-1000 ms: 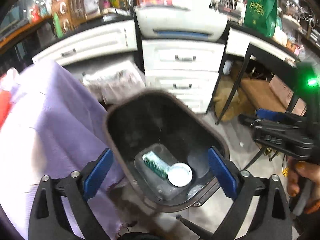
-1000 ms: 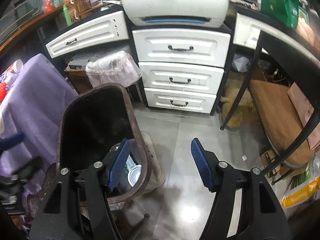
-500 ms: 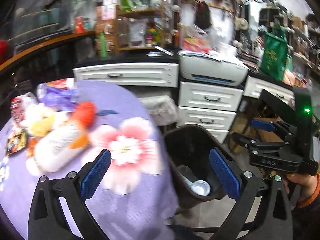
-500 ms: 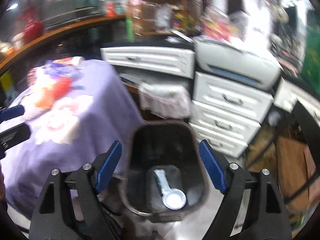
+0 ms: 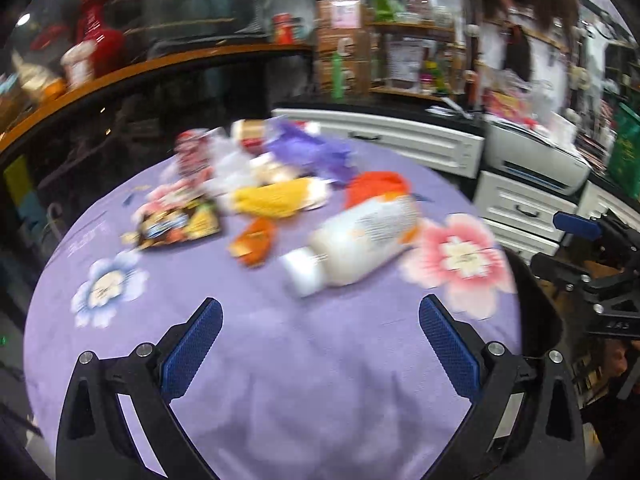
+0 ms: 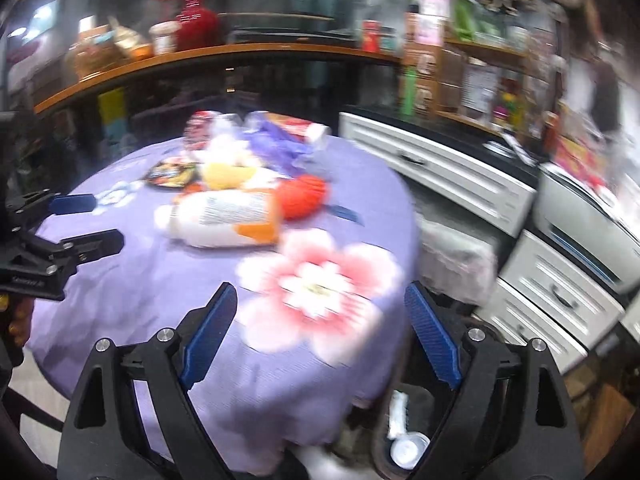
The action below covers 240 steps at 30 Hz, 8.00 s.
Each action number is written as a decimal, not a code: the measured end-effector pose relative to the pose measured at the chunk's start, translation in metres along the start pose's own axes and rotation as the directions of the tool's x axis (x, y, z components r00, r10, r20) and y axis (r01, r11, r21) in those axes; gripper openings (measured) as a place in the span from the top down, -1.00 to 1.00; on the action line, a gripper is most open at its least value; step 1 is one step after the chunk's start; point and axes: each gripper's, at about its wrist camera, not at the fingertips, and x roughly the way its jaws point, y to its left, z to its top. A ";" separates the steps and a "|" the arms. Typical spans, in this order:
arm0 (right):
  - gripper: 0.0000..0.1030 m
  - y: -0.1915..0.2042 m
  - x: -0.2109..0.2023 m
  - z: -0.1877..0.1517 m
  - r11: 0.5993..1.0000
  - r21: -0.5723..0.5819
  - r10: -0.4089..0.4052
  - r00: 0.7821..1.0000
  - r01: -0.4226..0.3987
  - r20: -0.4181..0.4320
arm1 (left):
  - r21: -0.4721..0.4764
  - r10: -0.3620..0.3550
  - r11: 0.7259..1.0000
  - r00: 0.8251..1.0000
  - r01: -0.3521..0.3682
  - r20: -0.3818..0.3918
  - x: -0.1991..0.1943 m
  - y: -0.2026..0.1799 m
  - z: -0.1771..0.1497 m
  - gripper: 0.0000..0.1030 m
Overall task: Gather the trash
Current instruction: 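Return both tools from the bin to the table, then grasp the white bottle with the right gripper while the left grasps the orange peel, then carry bottle and peel to the black bin and open both grippers, then return both tools from the bin to the table, then grasp the orange foam net with the right gripper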
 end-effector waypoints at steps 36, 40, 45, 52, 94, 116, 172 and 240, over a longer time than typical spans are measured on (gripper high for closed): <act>-0.24 0.116 0.185 0.072 0.346 -0.737 0.104 0.804 -0.581 -0.585 | -0.018 -0.031 0.999 0.986 0.029 -0.163 0.041 0.089 -0.009 -0.89; -0.22 0.108 0.177 0.077 0.381 -0.713 0.132 0.798 -0.589 -0.588 | -0.029 -0.041 0.999 0.983 0.036 -0.177 0.050 0.093 -0.008 -0.89; -0.21 0.094 0.151 0.091 0.461 -0.663 0.235 0.802 -0.589 -0.549 | -0.015 -0.073 0.997 0.982 0.071 -0.177 0.056 0.088 0.002 -0.89; -0.21 0.045 0.097 0.102 0.636 -0.538 0.371 0.831 -0.553 -0.414 | 0.029 -0.115 0.992 0.967 0.125 -0.226 0.097 0.075 0.031 -0.88; -0.22 -0.085 -0.022 -0.048 0.972 0.136 0.194 0.981 -0.193 0.007 | -0.069 -0.268 0.962 0.962 0.264 -0.052 0.037 -0.045 0.021 0.38; -0.22 -0.215 0.107 -0.178 0.873 0.398 -0.059 0.872 0.281 -0.487 | 0.086 -0.499 0.847 0.840 0.525 -0.210 0.067 -0.243 -0.015 0.38; -0.56 -0.255 -0.046 -0.189 0.693 0.514 -0.376 0.861 0.506 -0.341 | 0.242 -0.383 0.848 0.860 0.472 -0.337 0.145 -0.331 -0.055 -0.78; 0.50 -0.017 0.210 0.085 0.968 0.241 0.139 0.949 -0.070 -0.282 | 0.015 -0.024 1.000 0.995 0.025 -0.093 0.037 0.049 -0.005 -0.89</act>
